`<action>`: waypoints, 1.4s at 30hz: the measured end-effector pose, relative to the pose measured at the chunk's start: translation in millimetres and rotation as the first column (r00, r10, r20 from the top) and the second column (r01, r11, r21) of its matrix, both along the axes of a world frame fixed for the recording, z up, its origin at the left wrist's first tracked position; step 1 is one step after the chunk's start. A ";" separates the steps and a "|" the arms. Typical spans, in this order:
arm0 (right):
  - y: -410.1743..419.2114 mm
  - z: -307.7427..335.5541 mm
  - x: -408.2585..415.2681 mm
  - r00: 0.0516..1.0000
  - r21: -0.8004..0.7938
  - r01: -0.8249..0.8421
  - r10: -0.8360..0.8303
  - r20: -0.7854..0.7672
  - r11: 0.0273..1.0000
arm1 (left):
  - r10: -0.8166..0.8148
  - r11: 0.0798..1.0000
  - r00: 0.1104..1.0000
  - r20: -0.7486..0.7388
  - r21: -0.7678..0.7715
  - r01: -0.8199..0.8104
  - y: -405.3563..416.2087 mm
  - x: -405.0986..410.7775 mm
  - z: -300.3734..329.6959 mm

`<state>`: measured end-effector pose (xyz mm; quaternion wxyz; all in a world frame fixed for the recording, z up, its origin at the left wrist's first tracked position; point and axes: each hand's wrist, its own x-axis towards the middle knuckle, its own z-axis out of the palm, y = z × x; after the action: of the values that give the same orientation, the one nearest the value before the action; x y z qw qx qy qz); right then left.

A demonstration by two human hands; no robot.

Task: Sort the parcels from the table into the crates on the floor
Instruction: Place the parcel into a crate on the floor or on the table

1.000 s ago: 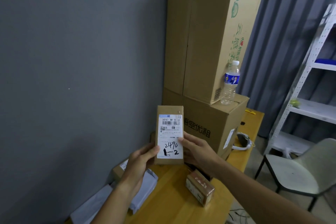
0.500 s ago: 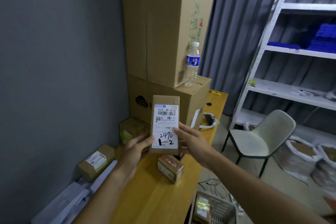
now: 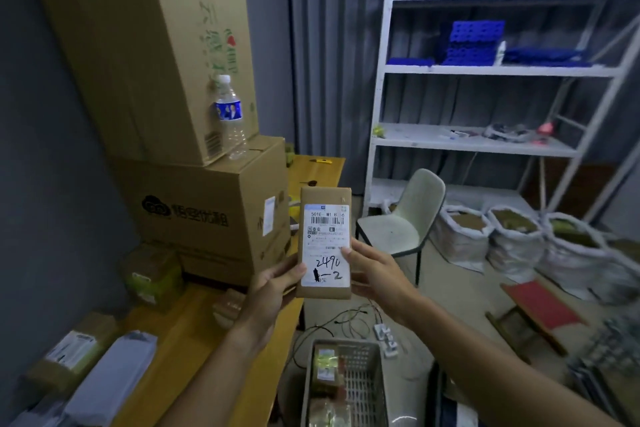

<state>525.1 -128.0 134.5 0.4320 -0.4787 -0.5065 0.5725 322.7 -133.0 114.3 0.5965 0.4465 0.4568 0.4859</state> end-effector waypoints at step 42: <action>189.5 -480.4 80.2 0.999 -0.725 -0.033 0.015 -0.032 0.688 | 0.111 0.728 0.992 -0.058 -0.674 -0.121 157.3 97.6 -490.5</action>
<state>605.3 61.5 -345.9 0.2063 -0.5970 -0.2407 0.7370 420.3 24.2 -376.1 0.6833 0.1734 0.6331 0.3198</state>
